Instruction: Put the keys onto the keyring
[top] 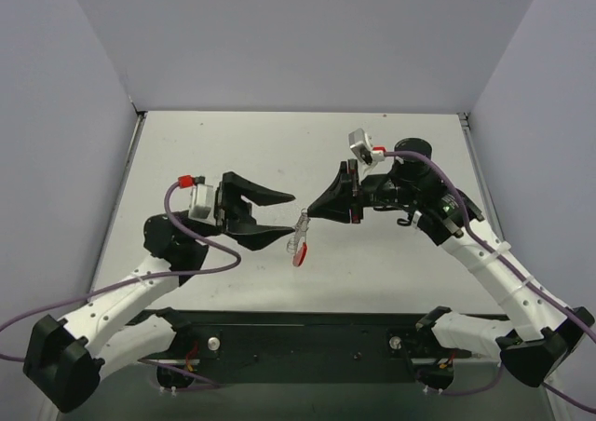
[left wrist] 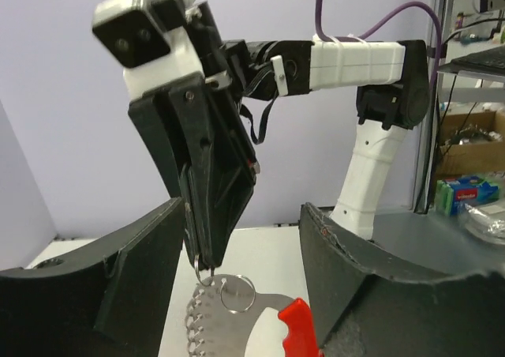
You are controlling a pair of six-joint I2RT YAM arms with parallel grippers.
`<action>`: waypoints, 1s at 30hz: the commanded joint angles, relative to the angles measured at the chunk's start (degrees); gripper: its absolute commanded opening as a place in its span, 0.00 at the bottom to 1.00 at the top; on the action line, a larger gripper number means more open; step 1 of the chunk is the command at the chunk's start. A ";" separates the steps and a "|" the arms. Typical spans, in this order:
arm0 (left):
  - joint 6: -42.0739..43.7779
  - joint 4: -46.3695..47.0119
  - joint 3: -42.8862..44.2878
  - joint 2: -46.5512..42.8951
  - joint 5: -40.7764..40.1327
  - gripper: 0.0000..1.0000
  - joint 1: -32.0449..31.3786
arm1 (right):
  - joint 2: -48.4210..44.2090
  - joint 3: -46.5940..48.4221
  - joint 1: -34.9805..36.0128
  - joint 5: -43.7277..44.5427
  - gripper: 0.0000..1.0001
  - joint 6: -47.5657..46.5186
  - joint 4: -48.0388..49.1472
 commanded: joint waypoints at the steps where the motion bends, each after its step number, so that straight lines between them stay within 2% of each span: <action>1: 15.75 -26.00 9.21 -4.80 5.04 0.70 0.02 | -1.98 4.48 -0.51 -0.87 0.00 -6.49 -8.58; 2: 17.86 -31.36 10.89 -4.98 5.13 0.70 0.02 | -2.06 4.92 -0.59 -1.13 0.00 -7.20 -9.99; 3: 22.41 -42.38 15.08 -4.81 5.65 0.70 0.02 | -1.89 5.53 -0.60 -1.31 0.00 -8.17 -11.57; 5: 26.21 -52.11 19.15 -4.02 5.92 0.70 -0.07 | -1.37 7.90 -0.51 -1.92 0.00 -11.33 -17.46; 6: 29.10 -60.42 23.25 -2.88 6.45 0.70 -0.07 | -0.58 8.70 -0.51 -2.18 0.00 -12.21 -19.39; 9: 33.68 -73.55 28.03 -0.34 7.06 0.71 -0.25 | 1.18 11.86 -0.16 -3.06 0.00 -15.82 -26.08; 12: 36.24 -81.39 32.52 1.95 7.24 0.73 -0.51 | 2.06 13.80 0.54 -3.59 0.00 -17.49 -29.25; 19: 37.04 -85.73 34.98 4.33 7.68 0.70 -3.14 | 3.91 16.52 4.05 -2.54 0.00 -18.98 -31.88; 25: 40.02 -90.91 38.06 7.06 8.21 0.59 -5.34 | 5.67 18.02 6.08 -0.69 0.00 -20.13 -33.21; 30: 40.38 -91.01 37.97 7.41 8.38 0.55 -5.96 | 5.50 17.84 6.44 0.27 0.00 -20.39 -33.12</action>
